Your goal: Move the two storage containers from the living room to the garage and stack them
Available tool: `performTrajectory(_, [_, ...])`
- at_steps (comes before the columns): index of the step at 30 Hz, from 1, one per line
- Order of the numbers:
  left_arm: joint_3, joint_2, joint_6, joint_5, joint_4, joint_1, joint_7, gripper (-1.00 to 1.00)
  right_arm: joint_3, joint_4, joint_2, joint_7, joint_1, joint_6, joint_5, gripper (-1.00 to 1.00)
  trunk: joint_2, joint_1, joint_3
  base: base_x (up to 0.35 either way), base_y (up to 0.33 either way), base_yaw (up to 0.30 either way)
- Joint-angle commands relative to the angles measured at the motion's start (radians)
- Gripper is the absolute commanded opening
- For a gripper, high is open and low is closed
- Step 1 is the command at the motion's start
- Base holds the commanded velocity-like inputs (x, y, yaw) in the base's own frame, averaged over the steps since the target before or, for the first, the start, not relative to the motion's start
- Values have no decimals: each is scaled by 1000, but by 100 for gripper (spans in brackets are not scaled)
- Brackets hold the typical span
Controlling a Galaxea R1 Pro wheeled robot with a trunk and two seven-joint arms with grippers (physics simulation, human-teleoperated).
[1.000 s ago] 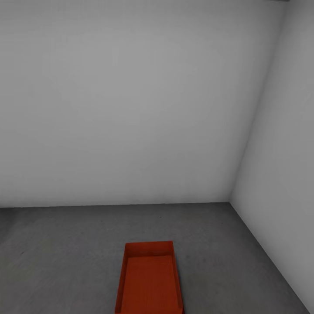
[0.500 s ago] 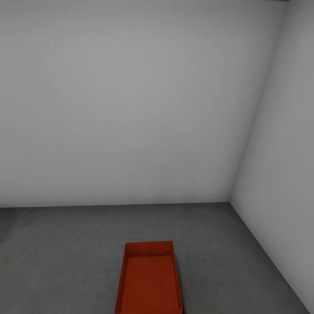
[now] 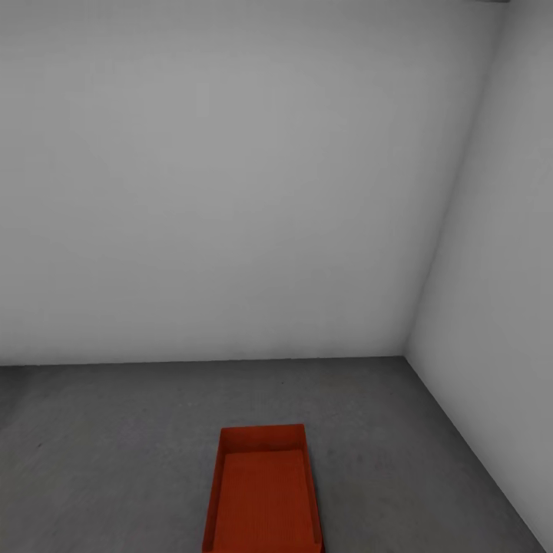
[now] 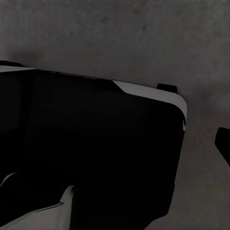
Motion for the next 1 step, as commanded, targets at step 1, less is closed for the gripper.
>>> performTrajectory(1, [1,0,-1,8,0,-1,-1,100,7,3,0,5,-1,-5,-11,100,-2,1,-2,0,0,0])
